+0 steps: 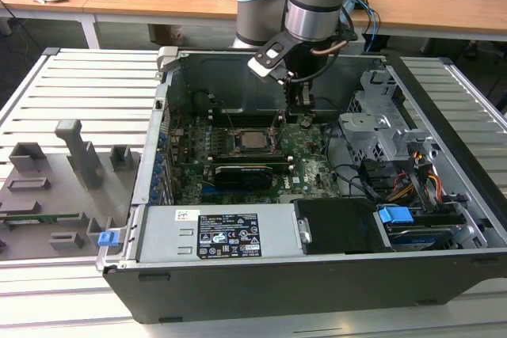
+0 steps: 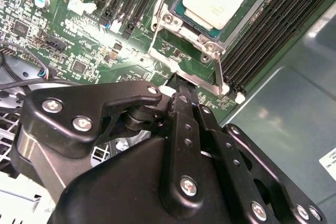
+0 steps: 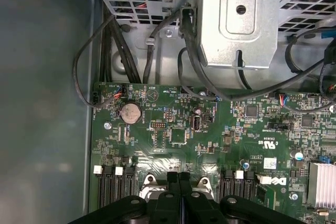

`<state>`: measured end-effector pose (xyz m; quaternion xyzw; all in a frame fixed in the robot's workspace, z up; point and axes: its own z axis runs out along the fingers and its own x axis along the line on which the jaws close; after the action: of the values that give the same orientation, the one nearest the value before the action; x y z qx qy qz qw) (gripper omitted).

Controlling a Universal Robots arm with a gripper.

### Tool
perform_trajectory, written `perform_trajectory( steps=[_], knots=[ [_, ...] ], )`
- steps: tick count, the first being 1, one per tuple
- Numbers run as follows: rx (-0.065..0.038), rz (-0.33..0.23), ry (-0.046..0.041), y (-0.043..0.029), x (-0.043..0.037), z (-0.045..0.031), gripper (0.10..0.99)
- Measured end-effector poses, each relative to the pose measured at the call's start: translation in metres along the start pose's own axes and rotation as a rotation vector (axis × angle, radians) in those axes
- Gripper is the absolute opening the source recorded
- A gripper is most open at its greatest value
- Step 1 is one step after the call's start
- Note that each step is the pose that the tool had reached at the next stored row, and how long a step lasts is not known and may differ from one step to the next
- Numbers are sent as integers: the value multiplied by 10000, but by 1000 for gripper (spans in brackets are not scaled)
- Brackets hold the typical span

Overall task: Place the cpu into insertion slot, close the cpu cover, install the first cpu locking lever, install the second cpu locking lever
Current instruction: 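Close the cpu cover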

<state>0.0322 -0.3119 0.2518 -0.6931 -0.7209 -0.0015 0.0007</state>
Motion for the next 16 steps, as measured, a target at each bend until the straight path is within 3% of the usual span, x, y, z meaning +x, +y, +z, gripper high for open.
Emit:
perform_trajectory(
  steps=[10,12,16],
  knots=[
    [-1,-1,2,-36,1,9,110],
    [0,-1,0,-99,4,17,110],
    [0,-1,1,-141,5,23,110]
  ],
)
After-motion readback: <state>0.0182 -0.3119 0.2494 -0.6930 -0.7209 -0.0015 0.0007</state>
